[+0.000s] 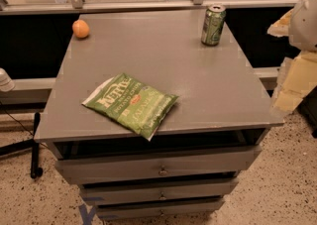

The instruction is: Move green jalapeno chip bag near green can

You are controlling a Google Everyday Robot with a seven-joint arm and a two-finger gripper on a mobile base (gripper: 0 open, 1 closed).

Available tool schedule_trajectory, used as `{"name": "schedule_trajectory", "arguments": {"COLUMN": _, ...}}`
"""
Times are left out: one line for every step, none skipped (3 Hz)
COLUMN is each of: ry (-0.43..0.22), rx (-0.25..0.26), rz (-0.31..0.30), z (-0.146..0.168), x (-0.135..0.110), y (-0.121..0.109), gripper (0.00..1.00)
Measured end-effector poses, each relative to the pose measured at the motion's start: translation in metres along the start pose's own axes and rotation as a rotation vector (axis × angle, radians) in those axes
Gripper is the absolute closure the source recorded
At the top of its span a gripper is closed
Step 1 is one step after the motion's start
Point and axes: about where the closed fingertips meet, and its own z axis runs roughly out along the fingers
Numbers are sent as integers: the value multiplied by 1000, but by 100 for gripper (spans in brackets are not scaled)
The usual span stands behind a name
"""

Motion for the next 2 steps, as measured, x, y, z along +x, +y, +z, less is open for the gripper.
{"name": "schedule_trajectory", "arguments": {"ry": 0, "rx": 0, "rz": 0, "z": 0, "x": 0, "y": 0, "gripper": 0}}
{"name": "schedule_trajectory", "arguments": {"ry": -23, "rx": 2, "rz": -7, "z": 2, "x": -3, "y": 0, "gripper": 0}}
